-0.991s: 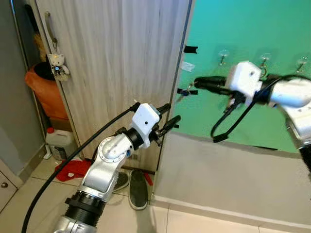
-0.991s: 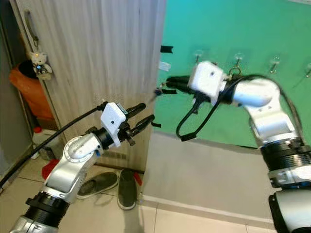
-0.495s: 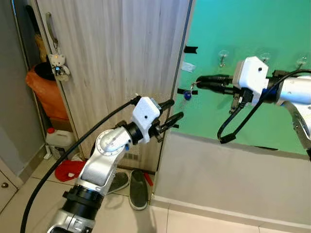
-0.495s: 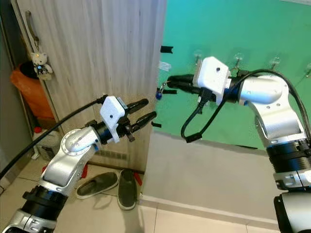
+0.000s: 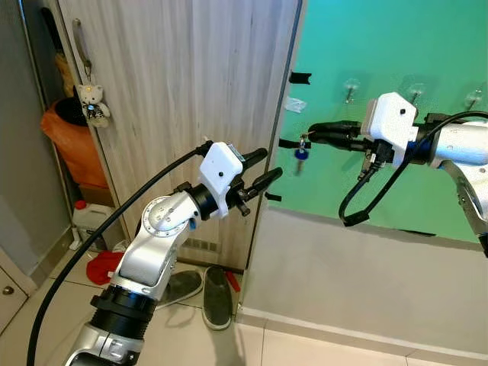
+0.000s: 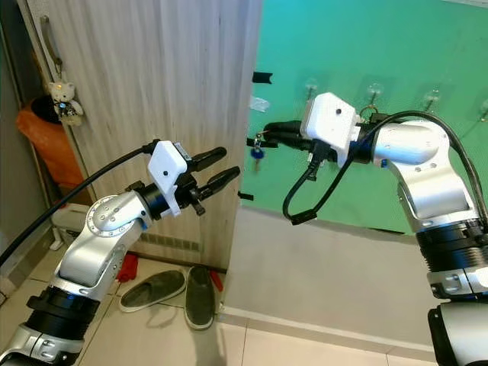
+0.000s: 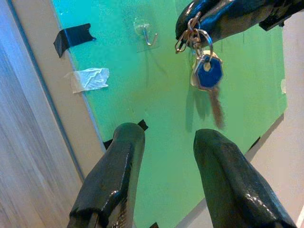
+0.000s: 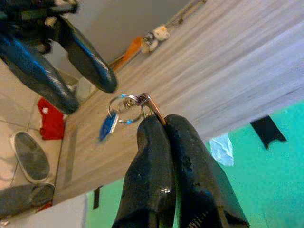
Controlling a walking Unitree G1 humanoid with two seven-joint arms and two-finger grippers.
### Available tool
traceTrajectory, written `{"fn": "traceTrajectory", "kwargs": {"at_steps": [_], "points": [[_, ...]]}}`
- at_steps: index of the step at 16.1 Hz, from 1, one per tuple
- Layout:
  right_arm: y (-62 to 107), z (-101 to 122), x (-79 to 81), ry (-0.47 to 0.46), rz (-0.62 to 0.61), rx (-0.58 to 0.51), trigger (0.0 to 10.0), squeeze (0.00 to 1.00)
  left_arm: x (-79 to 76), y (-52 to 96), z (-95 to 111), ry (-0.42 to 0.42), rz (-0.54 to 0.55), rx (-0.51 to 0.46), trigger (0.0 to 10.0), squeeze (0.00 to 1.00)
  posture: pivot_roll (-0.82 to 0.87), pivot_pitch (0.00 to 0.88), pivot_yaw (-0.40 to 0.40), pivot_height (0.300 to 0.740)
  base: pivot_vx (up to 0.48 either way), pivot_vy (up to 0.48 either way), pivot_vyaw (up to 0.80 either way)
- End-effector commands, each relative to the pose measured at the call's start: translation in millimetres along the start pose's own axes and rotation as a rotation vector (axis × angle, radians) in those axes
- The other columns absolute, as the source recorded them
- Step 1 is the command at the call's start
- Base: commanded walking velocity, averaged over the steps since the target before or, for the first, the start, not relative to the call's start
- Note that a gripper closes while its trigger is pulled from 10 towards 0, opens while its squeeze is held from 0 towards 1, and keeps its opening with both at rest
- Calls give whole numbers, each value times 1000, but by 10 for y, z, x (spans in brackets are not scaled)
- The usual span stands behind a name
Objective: Hang keys on a hook
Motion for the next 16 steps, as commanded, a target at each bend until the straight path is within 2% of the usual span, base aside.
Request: {"fn": "traceTrajectory", "kwargs": {"at_steps": [1, 2, 4, 6, 10, 16], "points": [[46, -20, -159, 17, -83, 23, 0, 0, -71, -16, 7, -12, -33, 8, 10000, 0, -71, 0, -54, 740, 0, 0, 0], [60, -63, -247, 12, -142, 39, 0, 0, -91, -17, -2, -10, -38, 10, 10000, 0, -72, 0, -56, 740, 0, 0, 0], [79, -111, -306, -15, -192, 47, 0, 0, -108, -18, -7, -6, -41, 11, 10000, 0, -70, 0, -60, 740, 0, 0, 0], [97, -207, -317, -77, -225, 68, 0, 0, -124, -14, -21, -3, -44, 16, 10000, 0, -69, 0, -59, 740, 0, 0, 0], [132, -249, -380, -176, -266, 38, 0, 0, -134, -1, -33, -3, -47, 22, 10000, 0, -68, 0, -58, 740, 0, 0, 0], [180, -374, -449, -417, -336, -35, 0, 0, -172, 0, -55, -1, -52, 31, 10000, 0, -65, 0, -64, 740, 0, 0, 0]]}}
Point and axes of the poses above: a point about 5 cm out from each wrist's last joint towards the gripper, its own y axis pointing back from the gripper into the wrist, its own z axis along the axis of the wrist's last joint, x = y × z, the point moved 4 cm from there along -y, pointing out of the wrist towards the gripper, and after that the axes turned 2 degrees about -y, right-handed, at the moved point
